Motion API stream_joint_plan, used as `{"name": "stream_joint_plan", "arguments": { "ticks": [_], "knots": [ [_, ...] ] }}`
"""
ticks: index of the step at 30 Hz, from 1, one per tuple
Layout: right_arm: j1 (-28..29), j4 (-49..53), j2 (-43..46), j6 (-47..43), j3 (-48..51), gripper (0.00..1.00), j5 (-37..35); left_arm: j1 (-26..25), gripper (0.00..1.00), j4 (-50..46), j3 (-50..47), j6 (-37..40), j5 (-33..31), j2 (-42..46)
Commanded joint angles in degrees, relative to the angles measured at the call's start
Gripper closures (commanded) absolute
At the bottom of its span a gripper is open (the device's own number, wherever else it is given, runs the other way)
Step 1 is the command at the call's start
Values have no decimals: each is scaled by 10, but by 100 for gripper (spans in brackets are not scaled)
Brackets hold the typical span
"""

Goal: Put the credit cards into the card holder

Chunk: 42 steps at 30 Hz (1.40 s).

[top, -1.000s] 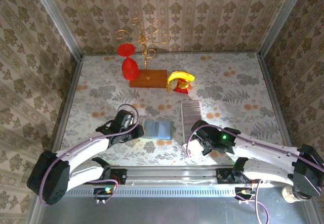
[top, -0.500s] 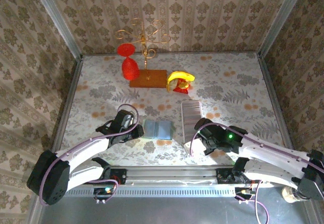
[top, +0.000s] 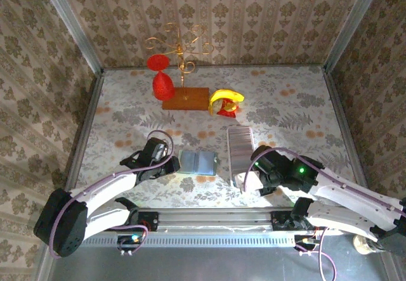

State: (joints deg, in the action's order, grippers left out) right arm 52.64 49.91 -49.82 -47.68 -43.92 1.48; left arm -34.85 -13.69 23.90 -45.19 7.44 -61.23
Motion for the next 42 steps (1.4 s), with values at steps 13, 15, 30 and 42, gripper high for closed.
{"name": "stream_joint_plan", "arguments": {
  "ticks": [13, 15, 30, 42],
  "knots": [
    [-12, -147, -239, 819, -172, 100, 62, 38, 91, -56, 66, 44, 12, -36],
    [-13, -128, -279, 895, -207, 100, 62, 39, 92, -53, 69, 45, 19, -42],
    [0, -311, -439, 1153, -193, 100, 34, 43, 93, -53, 89, 76, 26, -71],
    [-1, -339, -506, 1107, -199, 100, -29, 42, 94, -32, 96, 92, 59, -115]
  ]
}}
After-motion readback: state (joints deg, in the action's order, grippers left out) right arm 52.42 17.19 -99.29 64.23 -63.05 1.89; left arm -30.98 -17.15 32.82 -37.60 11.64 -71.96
